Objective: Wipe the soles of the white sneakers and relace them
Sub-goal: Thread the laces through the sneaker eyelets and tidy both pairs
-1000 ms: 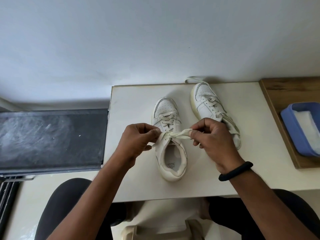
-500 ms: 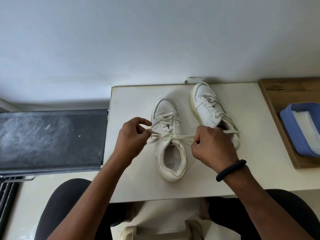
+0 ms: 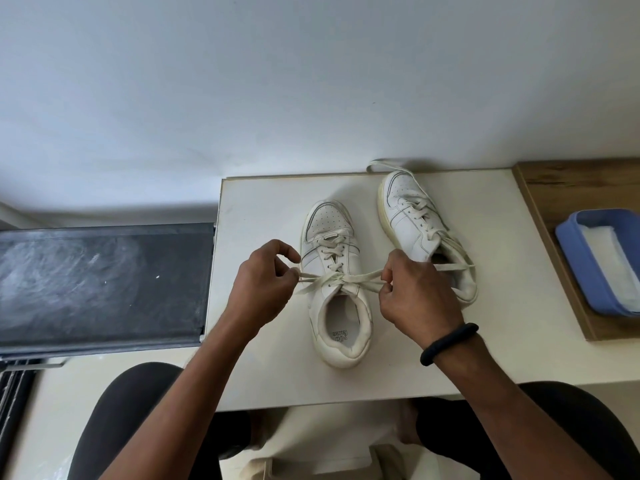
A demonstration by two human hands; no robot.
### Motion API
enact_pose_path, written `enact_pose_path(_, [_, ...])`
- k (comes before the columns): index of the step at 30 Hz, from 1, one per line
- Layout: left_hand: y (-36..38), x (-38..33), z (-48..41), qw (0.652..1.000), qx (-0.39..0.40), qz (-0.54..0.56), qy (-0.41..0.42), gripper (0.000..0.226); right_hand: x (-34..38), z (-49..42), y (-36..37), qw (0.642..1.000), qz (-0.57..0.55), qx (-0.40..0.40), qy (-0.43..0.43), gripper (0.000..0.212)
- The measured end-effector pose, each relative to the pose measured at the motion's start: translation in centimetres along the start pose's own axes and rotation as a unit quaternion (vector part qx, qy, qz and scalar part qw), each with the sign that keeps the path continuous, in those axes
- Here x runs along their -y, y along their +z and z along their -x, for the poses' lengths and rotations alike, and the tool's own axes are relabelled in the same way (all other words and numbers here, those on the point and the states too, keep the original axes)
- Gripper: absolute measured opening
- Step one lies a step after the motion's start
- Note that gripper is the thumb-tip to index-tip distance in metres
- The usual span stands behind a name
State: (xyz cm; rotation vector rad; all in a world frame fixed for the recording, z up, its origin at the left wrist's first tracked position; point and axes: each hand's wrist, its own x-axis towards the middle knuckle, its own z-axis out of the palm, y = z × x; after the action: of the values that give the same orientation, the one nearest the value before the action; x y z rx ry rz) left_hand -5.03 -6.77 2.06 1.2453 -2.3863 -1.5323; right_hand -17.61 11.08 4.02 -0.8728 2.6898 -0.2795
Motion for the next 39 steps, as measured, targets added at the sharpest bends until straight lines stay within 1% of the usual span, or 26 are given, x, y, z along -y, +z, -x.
enact_pose_path(4, [-0.1, 0.0, 0.0, 1.000, -0.002, 0.000, 0.001, 0.020, 0.4, 0.4, 0.4, 0.999, 0.032, -0.020, -0.029, 0.019])
enact_pose_path(6, [-0.1, -0.1, 0.1, 1.000, -0.009, -0.005, 0.005, 0.020, 0.9, 0.6, 0.7, 0.997, 0.063, -0.002, -0.046, 0.021])
enact_pose_path(8, [-0.1, -0.2, 0.2, 1.000, -0.002, -0.004, 0.001, 0.019, 1.2, 0.7, 0.8, 0.996, 0.068, 0.013, -0.052, 0.023])
enact_pose_path(13, [-0.7, 0.8, 0.0, 0.995, 0.099, -0.006, -0.018, 0.009, 0.1, 0.5, 0.2, 1.000, -0.002, 0.001, -0.020, 0.021])
enact_pose_path(15, [-0.7, 1.1, -0.2, 0.995, 0.097, -0.013, -0.020, 0.006, -0.6, 0.6, -0.5, 0.999, -0.035, 0.012, -0.006, 0.026])
enact_pose_path(16, [-0.7, 1.0, -0.3, 0.997, 0.070, -0.028, -0.008, 0.007, -0.8, 0.7, -1.0, 0.999, -0.051, 0.010, 0.000, 0.026])
enact_pose_path(17, [-0.6, 0.8, -0.3, 0.998, 0.028, -0.050, 0.016, 0.010, -1.1, 0.8, -1.6, 0.998, -0.065, -0.007, 0.002, 0.022])
enact_pose_path(18, [-0.5, 0.5, -0.2, 0.997, -0.022, -0.061, 0.052, 0.012, -1.2, 0.9, -2.0, 0.997, -0.068, -0.040, 0.000, 0.014])
enact_pose_path(19, [-0.5, 0.1, -0.1, 0.992, -0.061, -0.049, 0.097, 0.011, -1.2, 0.9, -2.5, 0.994, -0.064, -0.085, -0.015, 0.009])
enact_pose_path(20, [-0.4, -0.3, 0.0, 0.988, -0.070, -0.023, 0.139, 0.010, -1.2, 0.9, -2.7, 0.990, -0.054, -0.128, -0.037, 0.013])
enact_pose_path(21, [-0.3, -0.5, 0.2, 0.983, -0.048, 0.001, 0.178, 0.008, -1.1, 0.8, -2.7, 0.986, -0.044, -0.148, -0.064, 0.021])
enact_pose_path(22, [-0.1, -0.6, 0.4, 0.977, -0.009, 0.002, 0.215, 0.009, -1.0, 0.8, -2.5, 0.985, -0.030, -0.144, -0.088, 0.028])
enact_pose_path(24, [0.9, -0.2, 0.7, 0.961, 0.050, -0.056, 0.267, 0.020, -1.1, 0.6, -1.6, 0.990, 0.004, -0.090, -0.113, 0.033])
enact_pose_path(25, [1.5, 0.0, 0.8, 0.956, 0.058, -0.079, 0.277, 0.023, -1.1, 0.6, -1.2, 0.992, 0.008, -0.064, -0.113, 0.028])
enact_pose_path(27, [2.1, 0.2, 0.9, 0.958, 0.052, -0.081, 0.270, 0.021, -1.2, 0.5, -0.9, 0.992, 0.028, -0.043, -0.112, 0.009])
enact_pose_path(28, [2.1, 0.1, 0.9, 0.960, 0.047, -0.071, 0.265, 0.019, -1.2, 0.5, -1.0, 0.993, 0.032, -0.034, -0.111, 0.005])
enact_pose_path(30, [2.1, 0.1, 0.9, 0.964, 0.046, -0.052, 0.258, 0.017, -1.5, 0.3, -1.3, 0.994, 0.012, -0.017, -0.105, 0.005])
enact_pose_path(31, [2.1, 0.1, 0.9, 0.964, 0.049, -0.044, 0.257, 0.017, -1.6, 0.2, -1.5, 0.994, -0.005, -0.014, -0.108, 0.010])
enact_pose_path(32, [2.1, 0.1, 0.9, 0.965, 0.050, -0.038, 0.256, 0.016, -1.7, 0.1, -1.6, 0.993, -0.017, -0.005, -0.114, 0.022])
enact_pose_path(33, [2.1, 0.1, 1.0, 0.965, 0.050, -0.036, 0.255, 0.016, -1.6, 0.1, -1.6, 0.992, -0.019, 0.015, -0.122, 0.034])
enact_pose_path(34, [2.2, 0.1, 1.0, 0.965, 0.050, -0.035, 0.255, 0.016, -1.3, 0.2, -1.6, 0.991, -0.009, 0.040, -0.126, 0.042])
enact_pose_path(35, [2.2, 0.1, 1.0, 0.965, 0.051, -0.034, 0.253, 0.017, -0.8, 0.4, -1.6, 0.990, 0.004, 0.062, -0.129, 0.042])
enact_pose_path(36, [2.2, 0.1, 0.9, 0.966, 0.052, -0.031, 0.251, 0.017, -0.6, 0.4, -1.3, 0.989, 0.016, 0.068, -0.131, 0.033])
enact_pose_path(38, [2.0, 0.1, 0.8, 0.967, 0.059, -0.022, 0.246, 0.017, -0.7, 0.3, -1.6, 0.993, 0.021, 0.042, -0.111, 0.010])
enact_pose_path(39, [1.9, 0.2, 0.7, 0.967, 0.067, -0.019, 0.245, 0.017, -1.2, 0.2, -2.1, 0.996, 0.005, 0.014, -0.088, 0.008])
